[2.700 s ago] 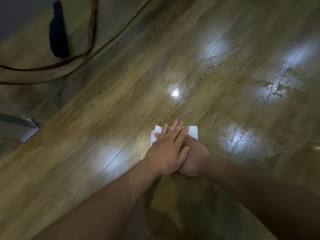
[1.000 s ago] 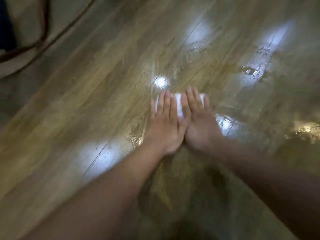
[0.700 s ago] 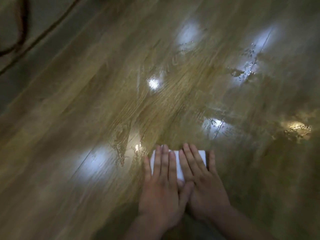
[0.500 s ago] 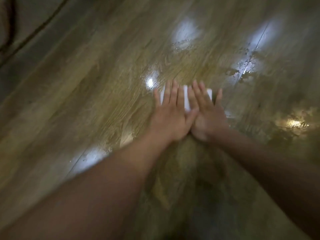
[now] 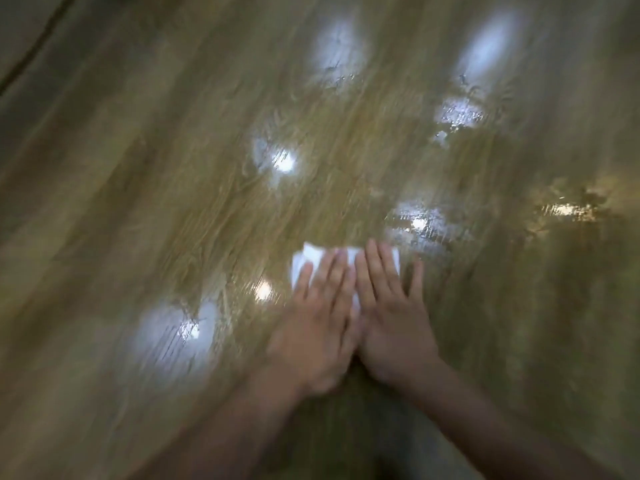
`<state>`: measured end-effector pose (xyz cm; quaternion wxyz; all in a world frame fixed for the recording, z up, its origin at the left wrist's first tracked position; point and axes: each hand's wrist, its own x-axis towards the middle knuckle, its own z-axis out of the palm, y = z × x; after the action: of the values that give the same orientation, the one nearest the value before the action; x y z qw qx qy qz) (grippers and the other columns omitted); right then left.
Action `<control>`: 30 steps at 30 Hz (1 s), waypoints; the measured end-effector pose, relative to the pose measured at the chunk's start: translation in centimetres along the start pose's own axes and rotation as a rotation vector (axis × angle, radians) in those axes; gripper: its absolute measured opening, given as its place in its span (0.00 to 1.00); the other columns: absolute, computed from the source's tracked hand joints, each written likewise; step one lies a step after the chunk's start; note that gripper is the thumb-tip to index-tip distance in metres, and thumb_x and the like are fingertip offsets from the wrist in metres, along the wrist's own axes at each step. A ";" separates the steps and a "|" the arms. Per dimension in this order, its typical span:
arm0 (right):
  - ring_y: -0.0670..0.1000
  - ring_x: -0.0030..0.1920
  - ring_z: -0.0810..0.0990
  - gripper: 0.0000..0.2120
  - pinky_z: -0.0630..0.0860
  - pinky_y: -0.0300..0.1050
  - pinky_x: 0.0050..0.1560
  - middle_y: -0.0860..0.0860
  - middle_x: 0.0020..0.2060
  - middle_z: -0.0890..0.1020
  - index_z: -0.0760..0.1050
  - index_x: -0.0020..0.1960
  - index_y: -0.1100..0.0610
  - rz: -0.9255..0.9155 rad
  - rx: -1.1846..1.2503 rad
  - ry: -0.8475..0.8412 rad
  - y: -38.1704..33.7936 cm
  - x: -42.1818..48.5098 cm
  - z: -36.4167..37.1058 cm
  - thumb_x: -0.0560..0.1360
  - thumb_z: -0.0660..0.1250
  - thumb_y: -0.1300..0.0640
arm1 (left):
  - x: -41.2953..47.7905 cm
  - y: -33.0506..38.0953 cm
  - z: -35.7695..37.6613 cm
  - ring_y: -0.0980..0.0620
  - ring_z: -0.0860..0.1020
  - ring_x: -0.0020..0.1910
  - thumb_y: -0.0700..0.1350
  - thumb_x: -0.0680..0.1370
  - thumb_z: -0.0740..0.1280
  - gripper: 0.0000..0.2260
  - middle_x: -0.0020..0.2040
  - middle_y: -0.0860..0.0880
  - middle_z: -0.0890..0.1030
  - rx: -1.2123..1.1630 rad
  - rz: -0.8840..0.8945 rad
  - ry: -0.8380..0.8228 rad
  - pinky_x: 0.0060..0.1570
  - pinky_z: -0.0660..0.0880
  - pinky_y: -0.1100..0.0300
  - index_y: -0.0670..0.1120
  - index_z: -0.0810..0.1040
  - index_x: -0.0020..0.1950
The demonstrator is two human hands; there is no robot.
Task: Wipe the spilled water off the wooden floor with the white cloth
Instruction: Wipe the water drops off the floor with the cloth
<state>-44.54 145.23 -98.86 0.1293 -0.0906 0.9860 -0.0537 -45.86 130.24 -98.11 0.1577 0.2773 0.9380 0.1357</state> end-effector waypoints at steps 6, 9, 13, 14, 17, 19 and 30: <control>0.56 0.79 0.53 0.30 0.47 0.72 0.71 0.57 0.78 0.55 0.57 0.78 0.60 -0.024 -0.002 -0.034 1.9 -3.9 1.1 0.80 0.49 0.46 | -1.3 2.3 1.8 0.46 0.48 0.80 0.56 0.83 0.39 0.30 0.81 0.43 0.53 -0.044 0.015 -0.021 0.76 0.50 0.44 0.39 0.55 0.79; 0.54 0.79 0.48 0.31 0.43 0.72 0.72 0.56 0.79 0.51 0.52 0.79 0.60 0.028 0.004 -0.003 4.3 1.8 -0.2 0.81 0.44 0.45 | 4.9 0.9 -0.3 0.47 0.40 0.80 0.57 0.82 0.34 0.31 0.81 0.42 0.47 0.010 0.021 -0.043 0.77 0.41 0.46 0.40 0.45 0.80; 0.50 0.78 0.36 0.32 0.38 0.70 0.73 0.52 0.79 0.40 0.39 0.79 0.57 0.014 -0.008 -0.046 7.8 7.7 -2.2 0.81 0.37 0.42 | 11.5 0.0 -2.6 0.50 0.26 0.75 0.60 0.80 0.34 0.30 0.78 0.45 0.30 0.081 -0.052 -0.205 0.74 0.30 0.48 0.43 0.28 0.74; 0.50 0.78 0.35 0.32 0.38 0.70 0.73 0.52 0.79 0.39 0.38 0.79 0.57 -0.014 -0.007 -0.056 8.2 8.4 -2.6 0.81 0.36 0.41 | 12.3 -0.1 -3.0 0.50 0.25 0.74 0.60 0.81 0.35 0.30 0.77 0.45 0.28 0.099 -0.061 -0.246 0.74 0.29 0.47 0.43 0.27 0.73; 0.50 0.78 0.34 0.33 0.38 0.70 0.73 0.52 0.79 0.38 0.38 0.79 0.57 -0.047 0.002 -0.078 8.3 8.5 -3.1 0.79 0.34 0.40 | 12.7 0.0 -3.8 0.50 0.22 0.72 0.60 0.82 0.37 0.31 0.76 0.46 0.25 0.096 -0.078 -0.346 0.73 0.28 0.46 0.43 0.24 0.71; 0.50 0.77 0.32 0.34 0.37 0.69 0.73 0.51 0.79 0.37 0.36 0.79 0.56 -0.032 0.003 -0.089 8.3 8.3 -3.2 0.78 0.32 0.39 | 12.7 0.2 -4.2 0.50 0.21 0.71 0.61 0.82 0.37 0.31 0.75 0.46 0.23 0.106 -0.090 -0.398 0.72 0.27 0.46 0.44 0.23 0.70; 0.52 0.77 0.30 0.32 0.35 0.65 0.74 0.53 0.78 0.35 0.32 0.77 0.56 0.104 0.026 -0.110 1.4 0.4 -1.4 0.78 0.29 0.42 | 4.3 -0.4 -4.4 0.49 0.25 0.74 0.59 0.83 0.42 0.32 0.77 0.44 0.27 0.196 0.052 -0.490 0.76 0.33 0.46 0.43 0.30 0.77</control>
<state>-45.49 146.63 -97.74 0.1872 -0.0401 0.9800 -0.0548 -51.11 131.64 -95.23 0.3490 0.3398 0.8730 -0.0230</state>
